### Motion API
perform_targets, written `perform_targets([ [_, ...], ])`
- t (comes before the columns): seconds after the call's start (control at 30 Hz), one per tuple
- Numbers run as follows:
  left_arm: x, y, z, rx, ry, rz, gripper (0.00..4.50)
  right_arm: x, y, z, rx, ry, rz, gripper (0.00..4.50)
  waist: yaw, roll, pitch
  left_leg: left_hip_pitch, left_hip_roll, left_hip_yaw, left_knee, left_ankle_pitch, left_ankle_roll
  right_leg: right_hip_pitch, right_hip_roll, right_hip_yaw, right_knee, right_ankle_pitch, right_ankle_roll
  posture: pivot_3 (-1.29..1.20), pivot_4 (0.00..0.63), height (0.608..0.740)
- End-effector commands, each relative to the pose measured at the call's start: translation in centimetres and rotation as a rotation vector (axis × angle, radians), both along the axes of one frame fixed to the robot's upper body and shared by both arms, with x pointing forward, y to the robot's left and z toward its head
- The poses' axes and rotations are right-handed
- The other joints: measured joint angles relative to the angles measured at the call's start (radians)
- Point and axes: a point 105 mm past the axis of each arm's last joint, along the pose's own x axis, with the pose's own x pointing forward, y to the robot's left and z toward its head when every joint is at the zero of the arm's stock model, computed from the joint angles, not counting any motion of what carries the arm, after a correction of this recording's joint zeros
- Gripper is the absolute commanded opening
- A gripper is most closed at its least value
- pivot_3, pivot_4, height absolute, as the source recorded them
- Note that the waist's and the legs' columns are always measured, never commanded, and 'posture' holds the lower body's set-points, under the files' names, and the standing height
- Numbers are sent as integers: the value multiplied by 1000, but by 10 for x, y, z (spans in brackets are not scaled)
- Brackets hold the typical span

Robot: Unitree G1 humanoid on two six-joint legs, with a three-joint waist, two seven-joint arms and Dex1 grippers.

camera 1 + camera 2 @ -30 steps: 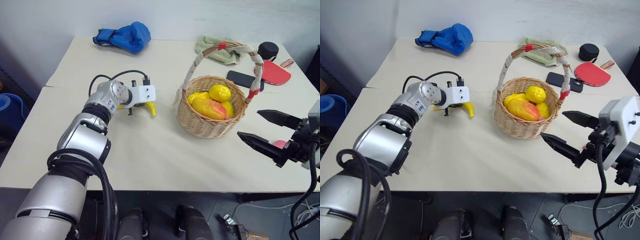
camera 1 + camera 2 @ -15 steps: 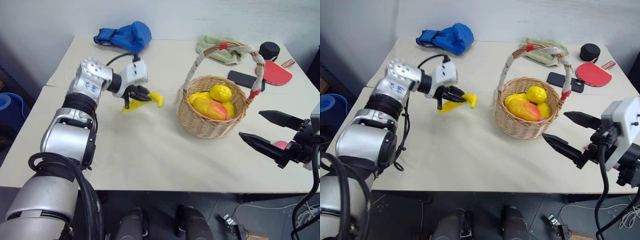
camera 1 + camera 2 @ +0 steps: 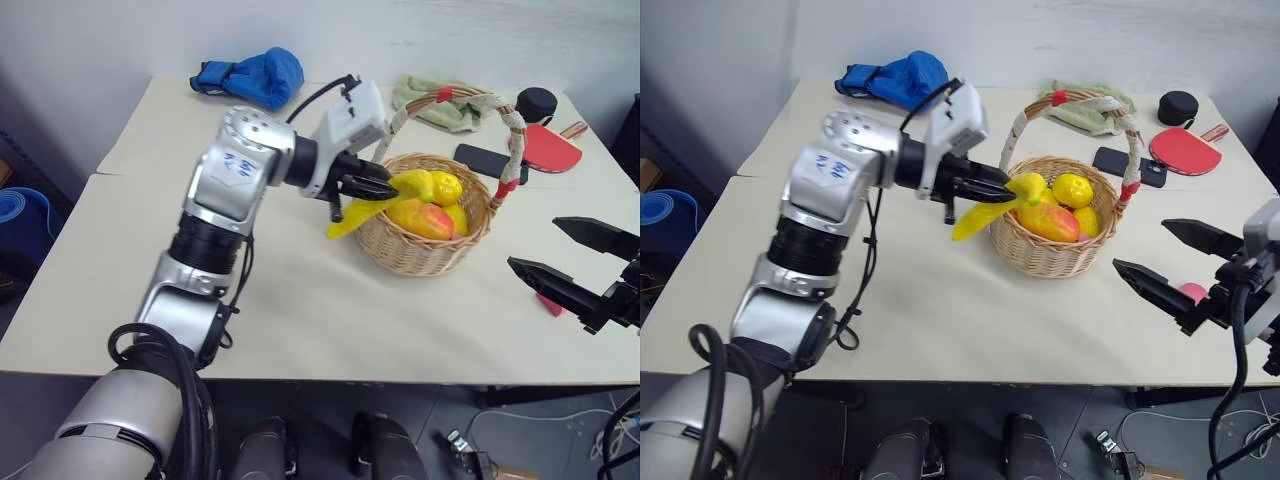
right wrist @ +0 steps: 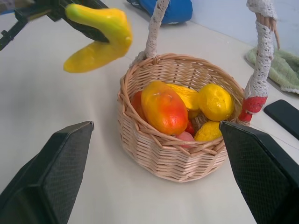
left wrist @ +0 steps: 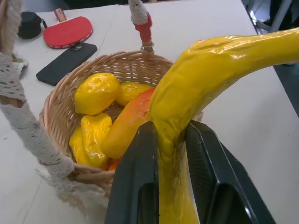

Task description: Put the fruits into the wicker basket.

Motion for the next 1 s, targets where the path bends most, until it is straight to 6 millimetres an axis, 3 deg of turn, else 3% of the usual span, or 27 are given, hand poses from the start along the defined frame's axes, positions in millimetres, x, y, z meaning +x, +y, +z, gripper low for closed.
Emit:
perform_targets([
  [0.03, 1, -18, 27, -55, -88, 18, 564, -3, -2, 6, -7, -48, -22, 4500, -1, 0, 0, 0, 0, 0, 0, 0, 0, 0, 0, 0, 0, 0, 0, 0, 150, 740],
  [0.17, 7, -47, 45, -78, -219, 21, 564, -1, 1, 4, -10, -48, -17, 4500, 2, 0, 0, 0, -1, 0, -1, 0, 0, 0, -1, -1, -2, 0, 0, 0, 150, 740],
  [0.3, 12, -63, 46, -47, -302, 1, 564, 0, 2, 8, -6, -58, -14, 4500, 1, 0, 0, 0, -1, 0, -2, -1, 1, 0, -2, -1, -3, 0, 0, 0, 150, 740],
  [0.6, 29, -78, -3, 159, -471, -33, 564, -1, 3, 9, 12, -68, -19, 4500, 0, 0, 0, -1, -2, 0, -3, -1, 2, -1, -3, -3, -5, 0, 0, 0, 150, 740],
  [0.63, 30, -81, -6, 159, -484, -30, 1105, -1, 4, 9, 15, -68, -18, 4500, 0, 0, 0, -1, -2, 0, -3, -1, 2, -1, -4, -3, -5, 0, 0, 0, 150, 740],
  [0.77, 30, -85, -3, 103, -479, -29, 2189, -1, 5, 9, 19, -68, -18, 4500, 0, 0, 0, -2, -4, 0, -3, -2, 4, -1, -7, -5, -6, 0, 1, 0, 150, 740],
  [1.0, 32, -69, 19, 9, -485, -9, 4419, 2, 6, 6, 20, -57, -8, 4500, 0, 0, 0, -2, -4, 0, -3, -3, 5, -1, -8, -6, -7, 1, 2, 0, 150, 740],
])
